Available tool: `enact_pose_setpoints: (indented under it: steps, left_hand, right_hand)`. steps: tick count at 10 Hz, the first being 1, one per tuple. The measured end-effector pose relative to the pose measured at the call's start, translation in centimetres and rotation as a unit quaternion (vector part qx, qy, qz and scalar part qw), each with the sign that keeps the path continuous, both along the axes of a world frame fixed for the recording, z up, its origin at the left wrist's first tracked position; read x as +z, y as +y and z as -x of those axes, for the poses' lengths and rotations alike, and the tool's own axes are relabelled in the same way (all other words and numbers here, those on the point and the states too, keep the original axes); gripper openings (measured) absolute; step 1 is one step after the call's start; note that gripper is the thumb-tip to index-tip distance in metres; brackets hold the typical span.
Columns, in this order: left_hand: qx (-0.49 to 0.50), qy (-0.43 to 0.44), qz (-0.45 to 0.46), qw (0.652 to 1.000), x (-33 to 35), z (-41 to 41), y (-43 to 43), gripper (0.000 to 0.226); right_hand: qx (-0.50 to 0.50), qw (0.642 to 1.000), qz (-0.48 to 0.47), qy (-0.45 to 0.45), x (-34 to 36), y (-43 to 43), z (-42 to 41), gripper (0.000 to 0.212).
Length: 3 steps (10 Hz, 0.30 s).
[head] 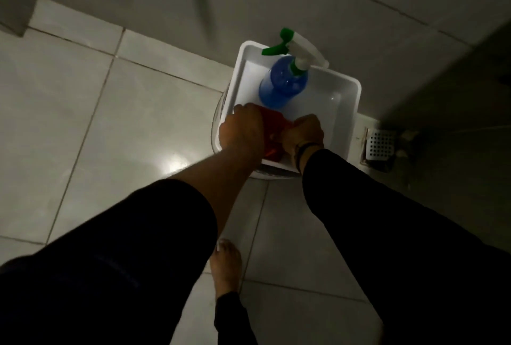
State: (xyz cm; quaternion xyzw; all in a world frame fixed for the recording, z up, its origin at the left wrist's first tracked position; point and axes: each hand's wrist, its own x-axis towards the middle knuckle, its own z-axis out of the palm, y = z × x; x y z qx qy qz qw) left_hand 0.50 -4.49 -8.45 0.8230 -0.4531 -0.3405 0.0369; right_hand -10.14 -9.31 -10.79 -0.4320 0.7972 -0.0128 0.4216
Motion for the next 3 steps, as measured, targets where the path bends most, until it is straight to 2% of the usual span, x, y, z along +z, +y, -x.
enact_pose_setpoints:
  steps: [1, 2, 3]
  left_hand:
    - [-0.03, -0.026, 0.024, 0.999, 0.0, 0.3, 0.2, 0.051]
    - [-0.094, -0.041, 0.088, 0.991, 1.7, -0.5, 0.9, 0.068]
    - [-0.09, -0.029, 0.173, 0.98, 5.2, -1.4, 4.7, 0.055]
  right_hand:
    - [0.009, 0.998, 0.038, 0.044, -0.3, 0.1, -0.4, 0.073]
    - [0.018, 0.995, 0.079, 0.053, 1.3, 0.8, -1.4, 0.077]
    - [-0.043, 0.991, 0.123, 0.005, 5.5, 3.3, -1.4, 0.07]
